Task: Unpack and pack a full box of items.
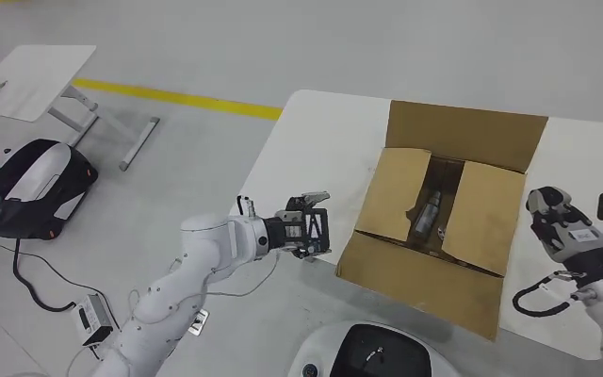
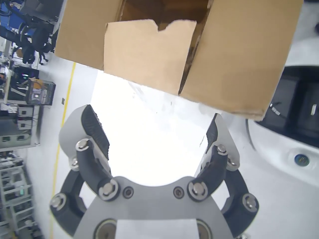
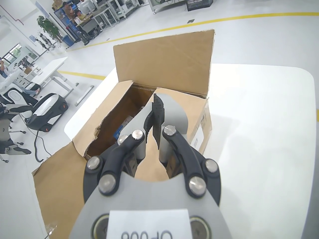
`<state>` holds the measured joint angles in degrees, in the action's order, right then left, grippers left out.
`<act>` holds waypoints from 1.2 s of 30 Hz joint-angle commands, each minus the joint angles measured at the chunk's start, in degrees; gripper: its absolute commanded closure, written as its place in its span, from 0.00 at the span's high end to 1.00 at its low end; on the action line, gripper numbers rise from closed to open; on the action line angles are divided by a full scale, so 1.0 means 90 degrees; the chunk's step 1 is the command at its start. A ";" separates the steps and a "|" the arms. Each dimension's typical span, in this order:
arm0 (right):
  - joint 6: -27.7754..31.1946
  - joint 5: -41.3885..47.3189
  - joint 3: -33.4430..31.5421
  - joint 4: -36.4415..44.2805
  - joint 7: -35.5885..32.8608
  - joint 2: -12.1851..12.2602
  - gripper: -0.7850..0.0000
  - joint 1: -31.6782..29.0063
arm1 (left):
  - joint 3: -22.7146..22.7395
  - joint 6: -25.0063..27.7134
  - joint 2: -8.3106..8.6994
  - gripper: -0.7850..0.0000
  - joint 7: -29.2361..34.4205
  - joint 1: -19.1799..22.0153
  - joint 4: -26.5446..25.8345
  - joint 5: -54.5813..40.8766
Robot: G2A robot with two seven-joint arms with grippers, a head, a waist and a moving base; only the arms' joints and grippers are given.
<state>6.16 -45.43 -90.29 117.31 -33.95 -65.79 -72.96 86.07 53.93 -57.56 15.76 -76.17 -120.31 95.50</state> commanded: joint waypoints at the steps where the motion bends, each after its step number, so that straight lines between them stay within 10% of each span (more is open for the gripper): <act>1: -0.0015 0.0020 -0.0012 -0.0007 -0.0003 0.0004 0.00 -0.0005 | 0.0084 0.0179 0.0061 1.00 -0.0370 -0.0149 -0.0032 0.0673; 17: -0.0109 0.0089 -0.0031 -0.0075 0.0029 0.0031 0.00 0.0019 | -0.0934 -0.1378 0.0426 0.98 -0.3480 -0.0639 0.0168 0.4590; 20: -0.0143 0.0136 -0.0081 -0.0075 0.0040 0.0037 0.00 0.0001 | -0.1208 -0.1529 0.0413 0.54 -0.3620 -0.0441 0.0297 0.4738; 26: -0.0169 0.0174 -0.0169 -0.0079 0.0045 0.0052 0.00 -0.0042 | -0.1572 -0.1587 0.0361 0.02 -0.3639 -0.0086 0.0499 0.4595; 36: -0.0301 0.0200 -0.0494 -0.0019 0.0064 0.0088 0.00 -0.0085 | -0.1651 -0.1229 0.0253 0.00 -0.3328 0.0232 0.0579 0.3236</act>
<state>3.68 -43.58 -94.38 117.07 -33.35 -65.03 -73.73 71.17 42.40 -55.24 -14.05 -74.17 -115.17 125.99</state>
